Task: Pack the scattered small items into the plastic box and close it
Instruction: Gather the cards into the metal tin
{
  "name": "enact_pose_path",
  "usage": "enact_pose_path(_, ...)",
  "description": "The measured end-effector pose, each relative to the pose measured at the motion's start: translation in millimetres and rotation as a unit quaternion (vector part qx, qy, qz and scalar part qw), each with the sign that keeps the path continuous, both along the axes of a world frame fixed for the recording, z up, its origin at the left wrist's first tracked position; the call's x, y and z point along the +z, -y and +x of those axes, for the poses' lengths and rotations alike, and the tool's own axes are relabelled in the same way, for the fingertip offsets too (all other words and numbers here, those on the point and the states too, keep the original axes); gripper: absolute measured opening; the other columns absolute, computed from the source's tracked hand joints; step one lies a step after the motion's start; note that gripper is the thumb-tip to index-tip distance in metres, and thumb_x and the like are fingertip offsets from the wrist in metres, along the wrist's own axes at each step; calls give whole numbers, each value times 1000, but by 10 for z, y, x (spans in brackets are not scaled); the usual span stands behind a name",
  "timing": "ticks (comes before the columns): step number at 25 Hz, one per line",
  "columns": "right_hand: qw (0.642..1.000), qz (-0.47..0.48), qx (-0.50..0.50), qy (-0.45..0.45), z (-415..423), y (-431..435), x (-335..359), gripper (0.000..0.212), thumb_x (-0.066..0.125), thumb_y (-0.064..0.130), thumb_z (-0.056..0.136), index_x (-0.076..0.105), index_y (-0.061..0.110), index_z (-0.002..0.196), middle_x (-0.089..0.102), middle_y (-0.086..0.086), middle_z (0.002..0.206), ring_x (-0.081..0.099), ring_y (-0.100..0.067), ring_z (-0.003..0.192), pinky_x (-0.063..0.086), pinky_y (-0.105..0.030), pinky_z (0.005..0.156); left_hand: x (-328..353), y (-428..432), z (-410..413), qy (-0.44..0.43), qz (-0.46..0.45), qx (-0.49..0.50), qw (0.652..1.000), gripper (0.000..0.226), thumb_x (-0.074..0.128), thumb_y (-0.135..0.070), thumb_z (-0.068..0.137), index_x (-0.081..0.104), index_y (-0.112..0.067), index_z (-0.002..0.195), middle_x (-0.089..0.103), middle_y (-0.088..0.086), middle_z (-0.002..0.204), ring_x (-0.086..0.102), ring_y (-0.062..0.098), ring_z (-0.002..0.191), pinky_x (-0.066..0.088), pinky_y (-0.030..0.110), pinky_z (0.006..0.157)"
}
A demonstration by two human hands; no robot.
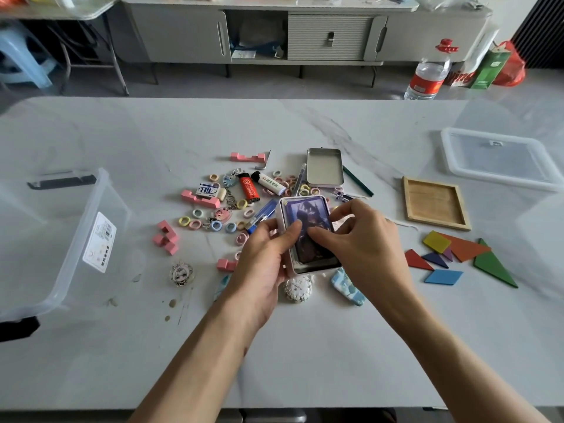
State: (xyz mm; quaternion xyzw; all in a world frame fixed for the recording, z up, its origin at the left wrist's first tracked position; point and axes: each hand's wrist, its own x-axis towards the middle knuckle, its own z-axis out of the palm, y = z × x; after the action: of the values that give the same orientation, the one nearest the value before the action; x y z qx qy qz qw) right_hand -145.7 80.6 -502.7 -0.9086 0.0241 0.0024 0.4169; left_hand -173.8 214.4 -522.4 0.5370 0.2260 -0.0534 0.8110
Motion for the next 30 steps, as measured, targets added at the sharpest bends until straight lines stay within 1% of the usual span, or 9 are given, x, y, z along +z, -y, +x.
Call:
enact_pose_path(2, 999, -41, 19, 29, -2, -6, -17, 39, 77, 49, 67, 56, 28, 92, 61, 11, 81, 56, -10, 76, 39, -26, 63, -5, -12, -5, 3, -1, -3, 1000, 22, 66, -18, 89, 64, -13, 111, 76, 11, 97, 70, 30, 92, 44, 65, 97)
enact_pose_path(5, 992, -11, 94, 83, -4, -16, -12, 51, 77, 32, 73, 55, 36, 119, 48, 12, 112, 50, -7, 103, 37, -22, 85, -1, -18, -10, 9, -8, -5, 1000, 24, 65, -17, 89, 64, -11, 112, 75, 13, 98, 70, 30, 90, 44, 66, 97)
enact_pose_path(8, 981, -31, 155, 113, 28, -10, -14, 51, 73, 22, 80, 59, 36, 126, 46, 9, 123, 45, -15, 119, 38, -30, 101, 23, -27, -2, 5, -18, -8, 1000, 29, 65, -17, 89, 63, -8, 117, 74, 16, 102, 67, 33, 92, 39, 68, 99)
enact_pose_path(13, 977, -48, 172, 118, 53, 37, -26, 50, 75, 27, 79, 61, 36, 126, 45, 13, 118, 44, -15, 118, 38, -35, 101, 56, -49, -22, 0, -23, -27, 999, 32, 65, -16, 89, 62, -7, 119, 74, 11, 95, 68, 27, 83, 45, 59, 96)
enact_pose_path(16, 976, -50, 180, 110, 70, 37, -26, 51, 76, 28, 78, 61, 34, 126, 47, 11, 123, 44, -15, 121, 38, -37, 102, 51, -51, -32, -8, -21, -21, 1000, 31, 66, -13, 87, 63, -4, 117, 74, 13, 95, 68, 28, 83, 49, 53, 91)
enact_pose_path(21, 976, -42, 180, 113, 84, 64, -18, 51, 79, 27, 76, 63, 34, 124, 48, 12, 120, 46, -12, 118, 36, -27, 98, 46, -69, -21, -8, -10, -29, 1000, 25, 67, -14, 87, 65, -5, 110, 74, 11, 90, 70, 26, 78, 53, 45, 84)
enact_pose_path(25, 977, -41, 185, 98, 95, 59, -36, 50, 78, 27, 77, 63, 36, 124, 48, 11, 122, 46, -9, 118, 34, -21, 95, 47, -79, -30, -11, 2, -28, 1000, 26, 68, -18, 87, 66, -6, 110, 75, 10, 89, 70, 27, 81, 51, 49, 89)
enact_pose_path(27, 977, -41, 189, 94, 100, 42, -45, 49, 77, 28, 78, 63, 36, 124, 48, 11, 123, 46, -9, 118, 36, -23, 96, 50, -91, -29, -16, 5, -28, 999, 22, 68, -16, 87, 66, -6, 107, 75, 10, 87, 70, 28, 80, 51, 50, 90)
enact_pose_path(30, 975, -44, 200, 91, 97, 8, -92, 48, 75, 30, 80, 62, 35, 126, 48, 11, 124, 47, -10, 118, 38, -26, 99, 31, -104, -15, -20, 24, -26, 999, 16, 65, -13, 90, 65, -6, 104, 75, 10, 83, 71, 25, 74, 56, 46, 79)
